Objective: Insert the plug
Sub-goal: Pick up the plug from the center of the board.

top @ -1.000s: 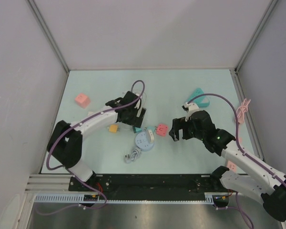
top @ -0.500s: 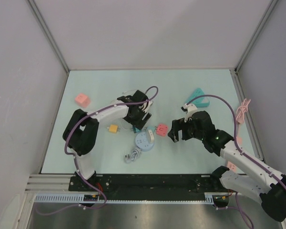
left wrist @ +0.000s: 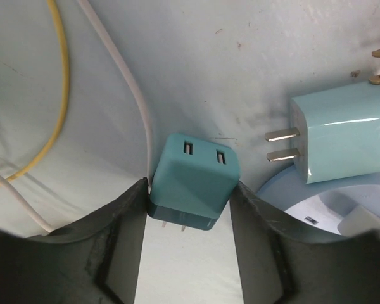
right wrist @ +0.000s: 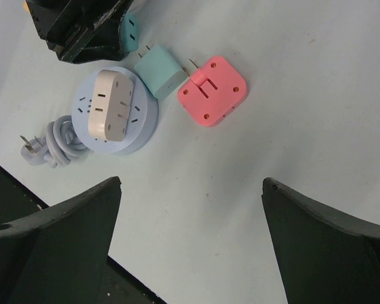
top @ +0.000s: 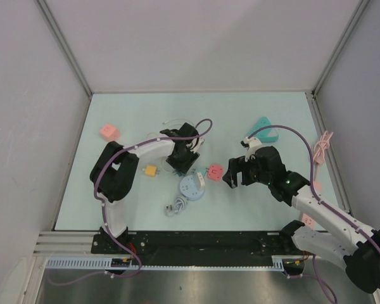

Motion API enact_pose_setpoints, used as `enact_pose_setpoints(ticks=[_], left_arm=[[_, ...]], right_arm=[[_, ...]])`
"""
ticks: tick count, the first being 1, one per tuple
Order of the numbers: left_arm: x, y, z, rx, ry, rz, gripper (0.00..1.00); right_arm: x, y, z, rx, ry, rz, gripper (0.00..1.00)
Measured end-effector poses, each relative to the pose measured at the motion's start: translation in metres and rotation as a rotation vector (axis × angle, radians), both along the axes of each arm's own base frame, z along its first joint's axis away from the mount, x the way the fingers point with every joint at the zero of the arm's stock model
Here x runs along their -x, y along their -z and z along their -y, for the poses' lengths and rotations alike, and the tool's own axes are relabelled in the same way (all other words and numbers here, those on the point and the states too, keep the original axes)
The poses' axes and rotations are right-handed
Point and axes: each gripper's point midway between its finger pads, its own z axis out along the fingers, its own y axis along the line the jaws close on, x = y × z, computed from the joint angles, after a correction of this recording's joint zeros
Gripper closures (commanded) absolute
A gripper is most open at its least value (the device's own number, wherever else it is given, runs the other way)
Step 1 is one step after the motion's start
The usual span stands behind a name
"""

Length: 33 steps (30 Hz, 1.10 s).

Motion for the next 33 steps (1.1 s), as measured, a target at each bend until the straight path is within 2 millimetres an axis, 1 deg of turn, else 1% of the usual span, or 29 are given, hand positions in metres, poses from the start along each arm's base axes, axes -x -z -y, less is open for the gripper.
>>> enact_pose_setpoints(ticks=[2,4,6,7,10,11,13,16,18,20,22,25,27,30,33], left_arm=[[0.000,-0.001,0.000,0.001,-0.001,0.001,0.53],[-0.001,-0.001,0.001,0.003,-0.003,0.002,0.57],[-0.001,-0.002,0.001,0.005,-0.011,0.004,0.58],[-0.001,-0.004,0.001,0.008,-0.016,0.010,0.63],[-0.004,-0.017,0.002,0.025,-0.025,0.041,0.66],[-0.005,-0.024,0.003,0.039,-0.028,0.058,0.70],[-0.007,-0.041,0.004,0.074,-0.036,0.100,0.70],[-0.010,-0.076,0.007,0.148,-0.044,0.188,0.71],[-0.009,-0.101,0.009,0.203,-0.039,0.252,0.71],[-0.006,-0.121,0.011,0.253,-0.032,0.310,0.71],[0.002,-0.142,0.016,0.319,-0.014,0.363,0.71],[0.019,-0.174,0.029,0.432,0.042,0.449,0.71],[0.034,-0.189,0.039,0.501,0.091,0.495,0.71],[0.057,-0.203,0.051,0.588,0.160,0.550,0.71],[0.072,-0.207,0.060,0.639,0.213,0.579,0.71]], right_arm=[[0.000,0.000,0.000,-0.001,-0.002,-0.001,0.04],[0.001,0.000,-0.001,-0.004,-0.007,-0.002,0.04],[0.002,-0.001,-0.002,-0.007,-0.010,-0.002,0.05],[0.002,-0.002,-0.002,-0.010,-0.011,-0.001,0.04],[0.003,-0.007,-0.002,-0.025,-0.015,0.012,0.05],[0.004,-0.009,-0.002,-0.031,-0.016,0.015,0.05],[0.005,-0.013,-0.003,-0.046,-0.016,0.018,0.05],[0.007,-0.017,-0.006,-0.078,-0.009,-0.001,0.06],[0.008,-0.022,-0.009,-0.107,-0.005,-0.017,0.06],[0.009,-0.031,-0.014,-0.144,0.005,-0.033,0.08],[0.009,-0.041,-0.018,-0.187,0.015,-0.049,0.09],[0.010,-0.056,-0.026,-0.246,0.022,-0.070,0.11],[0.012,-0.063,-0.031,-0.273,0.025,-0.080,0.11],[0.020,-0.071,-0.042,-0.307,0.007,-0.101,0.12],[0.027,-0.074,-0.051,-0.335,-0.005,-0.124,0.13]])
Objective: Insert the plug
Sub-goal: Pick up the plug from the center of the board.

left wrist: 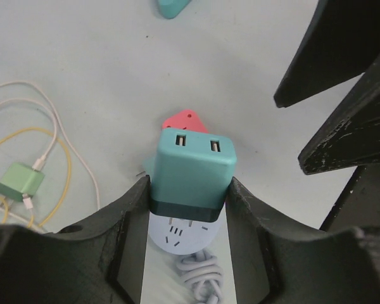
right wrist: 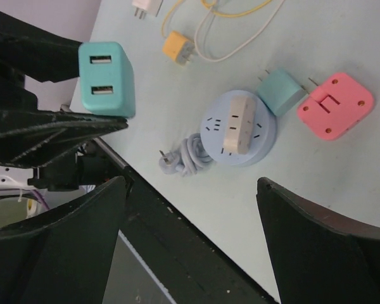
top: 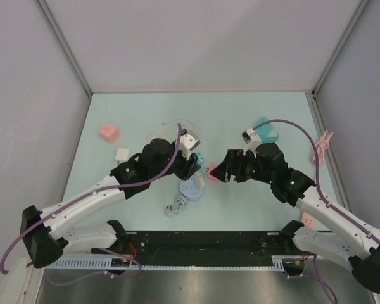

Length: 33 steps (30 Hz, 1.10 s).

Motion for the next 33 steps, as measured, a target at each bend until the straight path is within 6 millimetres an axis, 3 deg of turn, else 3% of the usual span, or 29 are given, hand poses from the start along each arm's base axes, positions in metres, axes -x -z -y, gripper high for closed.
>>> enact_pose_setpoints(ticks=[11,18,27,30,31,32,33], left_arm=[[0.032,0.001,0.030,0.016,0.131,0.068,0.69],[0.039,0.003,0.041,0.013,0.167,0.083,0.69],[0.038,0.002,0.044,0.019,0.169,0.089,0.67],[0.038,0.005,0.045,0.012,0.169,0.084,0.65],[0.038,0.007,0.045,0.007,0.170,0.080,0.62],[0.038,0.008,0.045,0.004,0.169,0.079,0.58],[0.038,0.008,0.045,0.002,0.166,0.079,0.47]], right_arm=[[0.003,-0.035,-0.020,-0.076,0.003,0.038,0.15],[-0.001,-0.029,-0.023,-0.051,0.019,0.032,0.26],[-0.004,-0.023,-0.029,-0.035,0.011,0.018,0.52],[-0.002,-0.023,-0.034,-0.039,-0.006,0.010,0.76],[-0.002,-0.023,-0.035,-0.038,-0.011,0.013,0.90],[-0.002,-0.023,-0.035,-0.033,-0.010,0.016,0.96],[-0.002,-0.022,-0.035,-0.029,-0.014,0.017,1.00]])
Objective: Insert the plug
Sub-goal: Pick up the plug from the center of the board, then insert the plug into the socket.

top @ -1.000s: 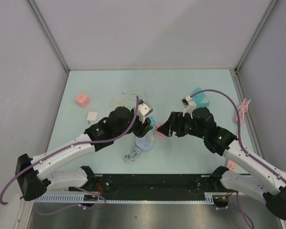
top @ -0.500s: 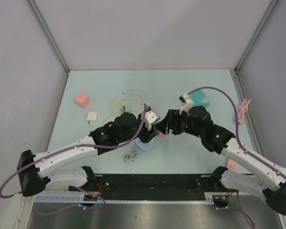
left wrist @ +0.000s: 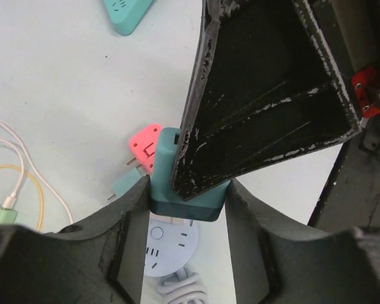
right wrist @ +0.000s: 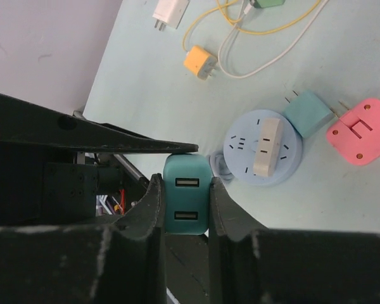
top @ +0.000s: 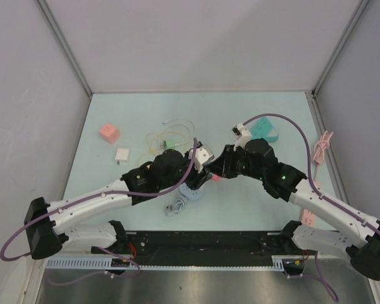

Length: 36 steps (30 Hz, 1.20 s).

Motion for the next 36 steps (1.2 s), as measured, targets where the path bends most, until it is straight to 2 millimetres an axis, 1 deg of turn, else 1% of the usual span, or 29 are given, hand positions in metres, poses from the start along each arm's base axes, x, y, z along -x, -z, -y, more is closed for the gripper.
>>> enact_pose_setpoints(ticks=[1,2,4,5,7,8,12,17,20,22,24,26,29,36], left_arm=[[-0.001,0.000,-0.001,-0.001,-0.004,0.000,0.42],[-0.001,0.000,-0.001,-0.002,-0.011,-0.001,0.34],[-0.003,0.000,-0.001,-0.002,-0.021,0.004,0.23],[-0.004,0.000,-0.002,-0.001,-0.029,0.004,0.13],[-0.006,0.000,-0.003,0.004,-0.060,-0.004,0.06],[-0.008,0.000,-0.005,0.009,-0.081,-0.010,0.00],[-0.012,0.008,-0.013,0.016,-0.156,-0.045,0.00],[-0.014,0.028,-0.038,0.046,-0.294,-0.151,0.00],[-0.011,0.042,-0.060,0.105,-0.387,-0.239,0.01],[-0.013,0.055,-0.082,0.139,-0.478,-0.289,0.03],[-0.013,0.066,-0.099,0.174,-0.556,-0.338,0.06],[-0.012,0.078,-0.112,0.201,-0.623,-0.389,0.10],[-0.011,0.095,-0.121,0.222,-0.695,-0.461,0.13],[-0.006,0.136,-0.134,0.238,-0.839,-0.627,0.12]], right_arm=[[0.000,0.001,0.000,0.004,-0.001,0.000,1.00],[0.000,0.001,0.000,0.005,-0.003,0.002,1.00],[0.001,0.001,-0.001,0.011,-0.009,0.006,1.00],[0.001,0.001,-0.002,0.016,-0.013,0.009,1.00],[0.002,0.003,-0.002,0.032,-0.017,0.014,1.00],[0.003,0.004,-0.003,0.039,-0.021,0.018,1.00],[0.002,0.010,-0.004,0.083,-0.021,0.038,1.00],[-0.003,0.015,-0.011,0.138,-0.018,0.078,1.00],[-0.007,0.020,-0.016,0.180,-0.009,0.104,1.00],[-0.008,0.027,-0.018,0.213,-0.011,0.114,1.00],[-0.008,0.036,-0.020,0.251,-0.017,0.118,1.00],[-0.008,0.047,-0.024,0.286,-0.025,0.114,1.00],[-0.007,0.060,-0.029,0.328,-0.035,0.108,1.00],[-0.004,0.085,-0.044,0.398,-0.047,0.100,1.00]])
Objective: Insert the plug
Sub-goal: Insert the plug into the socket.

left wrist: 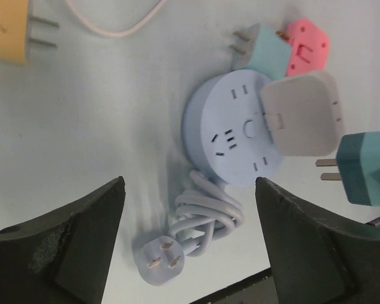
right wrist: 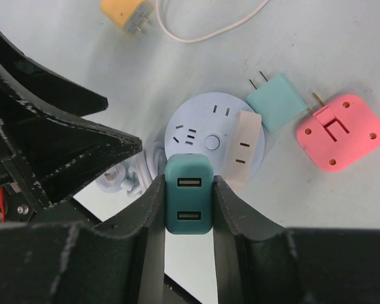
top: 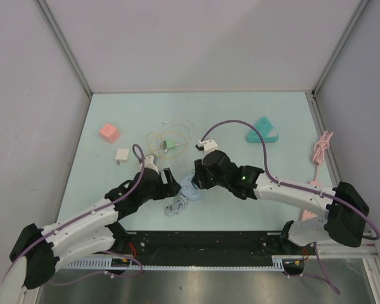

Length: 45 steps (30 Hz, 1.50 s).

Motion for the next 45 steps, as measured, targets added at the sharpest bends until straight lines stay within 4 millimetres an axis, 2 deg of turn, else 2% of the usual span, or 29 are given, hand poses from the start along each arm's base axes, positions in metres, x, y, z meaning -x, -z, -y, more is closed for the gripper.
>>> enact_pose_setpoints(ticks=[4,10,13,24,33,45], left_arm=[[0.007,0.022,-0.004,-0.002,-0.034,-0.081,0.14],[0.014,0.039,-0.003,-0.010,-0.045,-0.159,0.27],[0.014,0.040,0.000,-0.003,-0.043,-0.165,0.32],[0.009,0.047,0.006,0.000,-0.044,-0.179,0.32],[0.007,0.051,0.009,-0.003,-0.042,-0.186,0.33],[0.006,0.052,0.009,-0.004,-0.041,-0.189,0.34]], right_arm=[[-0.002,0.012,-0.008,0.024,0.012,0.002,1.00],[-0.006,0.031,-0.018,0.047,0.033,0.000,1.00],[-0.008,0.037,-0.023,0.053,0.038,-0.002,1.00],[-0.012,0.049,-0.043,0.070,0.038,0.018,1.00],[-0.017,0.060,-0.040,0.118,0.067,0.030,1.00],[-0.019,0.062,-0.046,0.142,0.072,0.031,1.00]])
